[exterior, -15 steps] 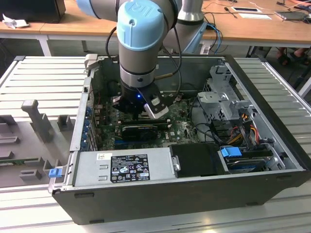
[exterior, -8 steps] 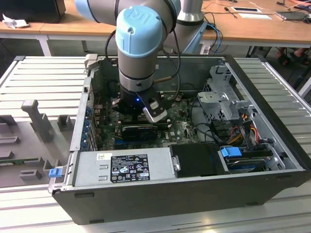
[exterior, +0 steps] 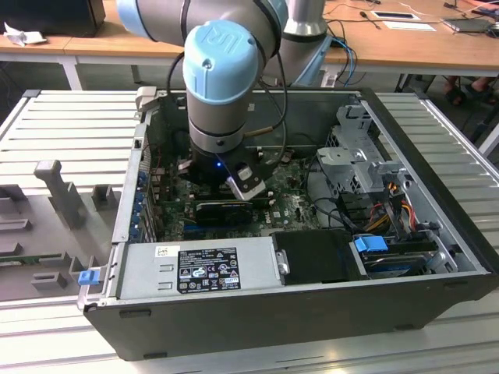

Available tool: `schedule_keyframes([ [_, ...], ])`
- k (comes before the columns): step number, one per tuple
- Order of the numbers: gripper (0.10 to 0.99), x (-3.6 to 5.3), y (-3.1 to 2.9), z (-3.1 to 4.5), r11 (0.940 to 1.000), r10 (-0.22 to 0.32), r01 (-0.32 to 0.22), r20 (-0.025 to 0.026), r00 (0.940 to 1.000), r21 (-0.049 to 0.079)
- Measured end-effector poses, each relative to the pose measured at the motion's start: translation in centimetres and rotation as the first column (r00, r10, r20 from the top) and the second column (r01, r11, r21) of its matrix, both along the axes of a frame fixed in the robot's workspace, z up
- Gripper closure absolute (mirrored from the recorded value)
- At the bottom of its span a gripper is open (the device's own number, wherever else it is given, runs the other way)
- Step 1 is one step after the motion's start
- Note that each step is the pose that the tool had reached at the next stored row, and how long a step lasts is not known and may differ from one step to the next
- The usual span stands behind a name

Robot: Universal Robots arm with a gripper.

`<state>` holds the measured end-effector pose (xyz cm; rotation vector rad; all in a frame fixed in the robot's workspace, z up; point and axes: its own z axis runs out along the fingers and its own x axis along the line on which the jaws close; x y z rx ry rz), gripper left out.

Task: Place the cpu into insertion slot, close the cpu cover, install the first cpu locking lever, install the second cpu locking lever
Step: 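Install the second cpu locking lever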

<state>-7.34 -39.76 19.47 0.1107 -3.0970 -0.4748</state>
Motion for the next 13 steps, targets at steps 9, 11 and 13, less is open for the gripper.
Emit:
schedule_keyframes([
  [9,0.984,-0.02,0.00,2.34,1.0000,0.000,0.000,0.0000,1.0000,0.001],
  [11,0.984,-0.03,0.00,2.88,1.0000,0.000,0.000,-0.0001,1.0000,0.001],
  [13,0.984,-0.02,0.00,3.06,1.0000,0.000,0.000,-0.0001,1.0000,0.001],
])
